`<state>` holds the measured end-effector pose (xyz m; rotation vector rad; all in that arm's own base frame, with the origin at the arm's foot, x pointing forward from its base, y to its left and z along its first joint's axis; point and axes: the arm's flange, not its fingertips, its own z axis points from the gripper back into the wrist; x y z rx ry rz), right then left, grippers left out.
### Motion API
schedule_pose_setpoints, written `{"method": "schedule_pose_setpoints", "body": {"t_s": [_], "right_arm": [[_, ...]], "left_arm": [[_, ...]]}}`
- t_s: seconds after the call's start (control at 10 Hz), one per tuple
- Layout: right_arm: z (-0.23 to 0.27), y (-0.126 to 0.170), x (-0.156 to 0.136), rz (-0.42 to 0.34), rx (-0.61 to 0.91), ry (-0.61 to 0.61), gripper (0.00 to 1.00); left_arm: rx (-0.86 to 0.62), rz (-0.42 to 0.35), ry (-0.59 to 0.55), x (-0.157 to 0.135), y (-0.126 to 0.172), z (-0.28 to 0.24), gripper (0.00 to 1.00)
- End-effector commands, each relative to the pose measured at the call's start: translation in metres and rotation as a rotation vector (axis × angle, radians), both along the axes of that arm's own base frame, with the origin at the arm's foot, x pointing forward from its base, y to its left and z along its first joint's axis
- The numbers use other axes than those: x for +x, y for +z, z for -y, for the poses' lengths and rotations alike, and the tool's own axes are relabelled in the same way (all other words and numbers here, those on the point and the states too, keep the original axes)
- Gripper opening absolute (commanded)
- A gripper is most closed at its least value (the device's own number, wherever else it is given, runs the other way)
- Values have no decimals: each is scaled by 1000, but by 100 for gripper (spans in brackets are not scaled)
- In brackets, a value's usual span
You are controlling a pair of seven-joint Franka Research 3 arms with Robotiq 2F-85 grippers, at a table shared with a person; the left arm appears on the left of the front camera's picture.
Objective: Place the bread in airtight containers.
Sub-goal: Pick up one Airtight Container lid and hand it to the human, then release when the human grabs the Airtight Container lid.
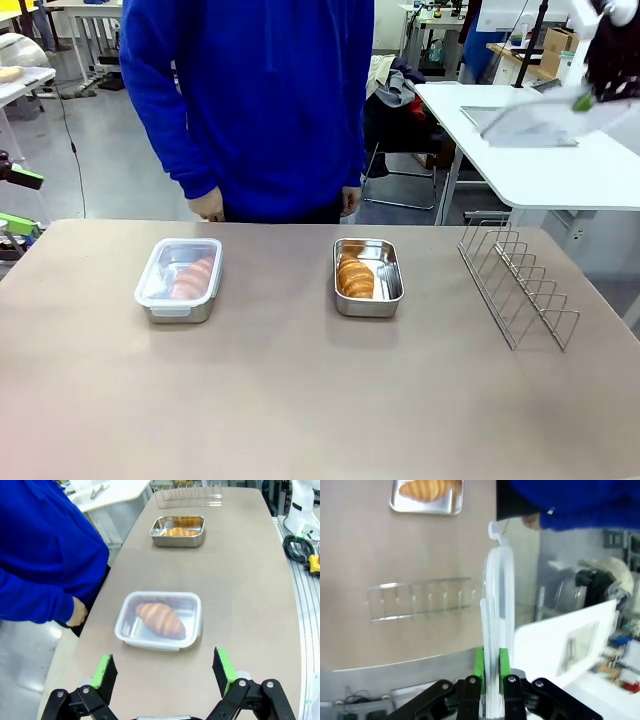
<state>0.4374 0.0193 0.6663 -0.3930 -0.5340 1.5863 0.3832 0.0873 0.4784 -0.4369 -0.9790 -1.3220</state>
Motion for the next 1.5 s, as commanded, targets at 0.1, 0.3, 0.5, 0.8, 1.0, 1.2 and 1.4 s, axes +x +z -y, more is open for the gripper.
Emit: {"method": "schedule_pose_setpoints", "body": {"t_s": [0.1,0.3,0.5,0.8,1.0,1.2,1.4], "right_arm": [[-36,-24,-22,153,64,303,8],[-67,-41,-20,179,70,426,8],[-88,-62,-9,178,80,466,8],[-101,-65,-16,141,53,439,8],[-101,-65,-16,141,53,439,8],[-101,-65,-16,141,53,439,8],[-101,-65,-16,141,53,439,8]], "left_arm": [[-22,26,-4,-1,-2,2,100],[-22,26,-4,-1,-2,2,100],[-22,26,-4,-1,-2,2,100],[-22,26,-4,-1,-2,2,100],[-22,26,-4,-1,-2,2,100],[-22,26,-4,-1,-2,2,100],[-22,26,-4,-1,-2,2,100]]}}
